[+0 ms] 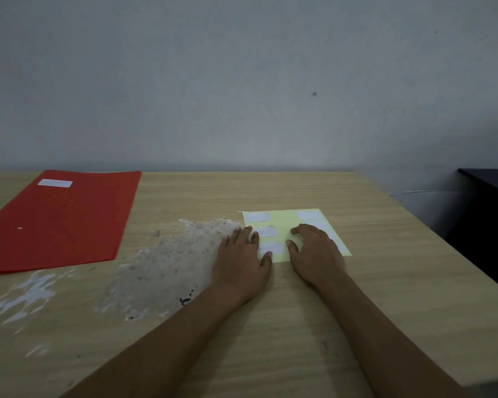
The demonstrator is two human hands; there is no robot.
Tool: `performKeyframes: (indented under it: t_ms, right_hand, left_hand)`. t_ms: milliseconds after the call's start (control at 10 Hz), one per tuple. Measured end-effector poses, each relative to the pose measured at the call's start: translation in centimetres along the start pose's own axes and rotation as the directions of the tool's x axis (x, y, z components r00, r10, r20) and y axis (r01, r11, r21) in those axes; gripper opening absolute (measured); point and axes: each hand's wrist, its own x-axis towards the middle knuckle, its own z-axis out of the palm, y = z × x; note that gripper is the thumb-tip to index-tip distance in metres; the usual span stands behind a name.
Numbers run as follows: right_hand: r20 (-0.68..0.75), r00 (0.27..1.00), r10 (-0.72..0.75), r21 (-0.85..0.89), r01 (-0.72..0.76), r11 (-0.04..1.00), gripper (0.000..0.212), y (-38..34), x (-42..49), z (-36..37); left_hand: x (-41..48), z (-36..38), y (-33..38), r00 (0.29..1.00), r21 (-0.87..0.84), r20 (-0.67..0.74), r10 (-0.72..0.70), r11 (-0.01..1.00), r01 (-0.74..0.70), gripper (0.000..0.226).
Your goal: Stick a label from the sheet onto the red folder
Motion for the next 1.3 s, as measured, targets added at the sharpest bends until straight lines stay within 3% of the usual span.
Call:
performKeyframes:
  t_ms: [400,700,1000,1300]
  right_hand:
    - [0.198,0.978,-0.062,-0.019,0.067,0.998,0.059,0.5,8.0,3.4]
    - [0.197,0.978,-0.071,-0.039,0.08,0.996,0.059,0.2,17.2,6.6]
    - [0.187,0.98,-0.066,-0.066,0.08,0.995,0.062,0.3,19.5,7.9]
    - [0.068,0.984,-0.162,-0.021,0.164,0.986,0.068,-0.9,18.0,7.3]
  left_hand:
    - [8.1,0.2,-3.0,0.999,0.063,0.039,-0.015,0.998,0.013,0.064]
    - [17.5,0.5,-5.7,0.998,0.097,0.053,-0.024,0.995,0.019,0.063]
    - [20.2,0.8,-6.8,0.999,0.111,0.036,-0.031,0.993,0.026,0.062]
    - [18.9,-0.6,-7.7,0.999,-0.087,-0.019,-0.029,0.996,0.028,0.061]
